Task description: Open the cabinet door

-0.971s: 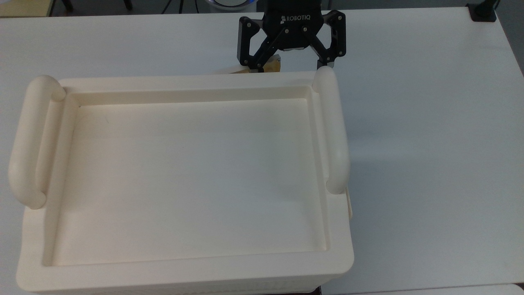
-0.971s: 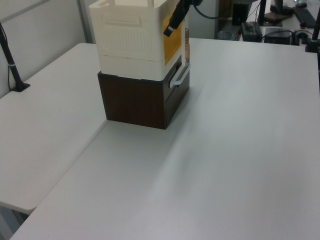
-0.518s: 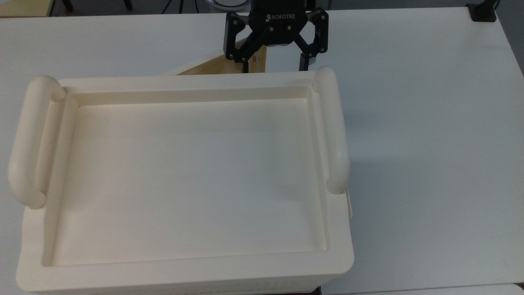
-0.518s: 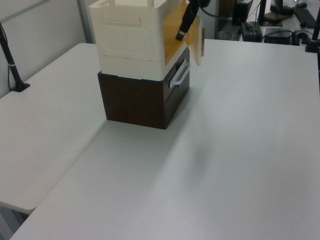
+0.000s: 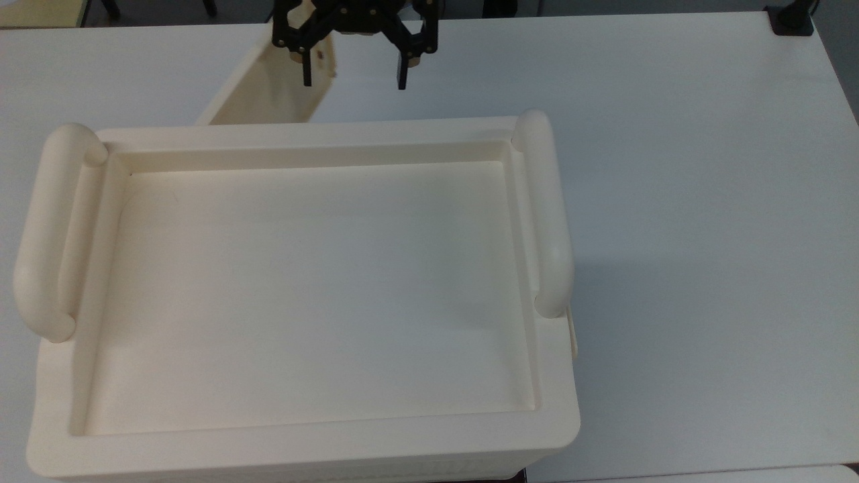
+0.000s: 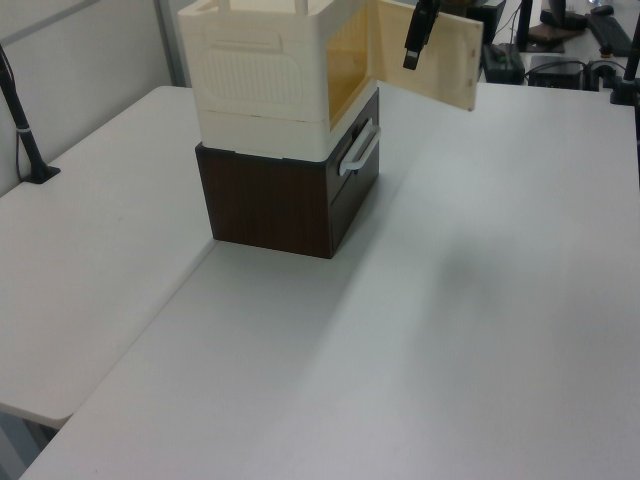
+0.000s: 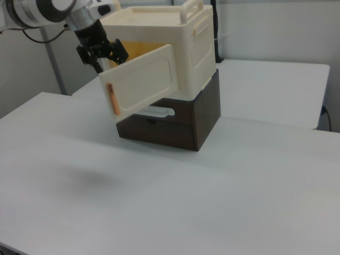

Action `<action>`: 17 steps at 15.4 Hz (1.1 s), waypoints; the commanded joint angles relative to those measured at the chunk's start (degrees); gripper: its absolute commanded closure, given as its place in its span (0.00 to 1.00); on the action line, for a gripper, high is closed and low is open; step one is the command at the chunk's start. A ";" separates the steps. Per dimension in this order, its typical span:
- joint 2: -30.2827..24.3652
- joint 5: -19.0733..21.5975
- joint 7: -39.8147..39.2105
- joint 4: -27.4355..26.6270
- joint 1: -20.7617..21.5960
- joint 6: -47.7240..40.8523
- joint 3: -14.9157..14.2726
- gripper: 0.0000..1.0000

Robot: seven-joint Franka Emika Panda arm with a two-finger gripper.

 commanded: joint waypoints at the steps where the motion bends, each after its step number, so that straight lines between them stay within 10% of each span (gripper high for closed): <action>1: -0.54 0.61 -0.59 -1.69 0.63 -2.80 -0.53 0.00; 17: -0.97 3.95 1.78 -8.02 -3.94 -5.10 -0.27 0.00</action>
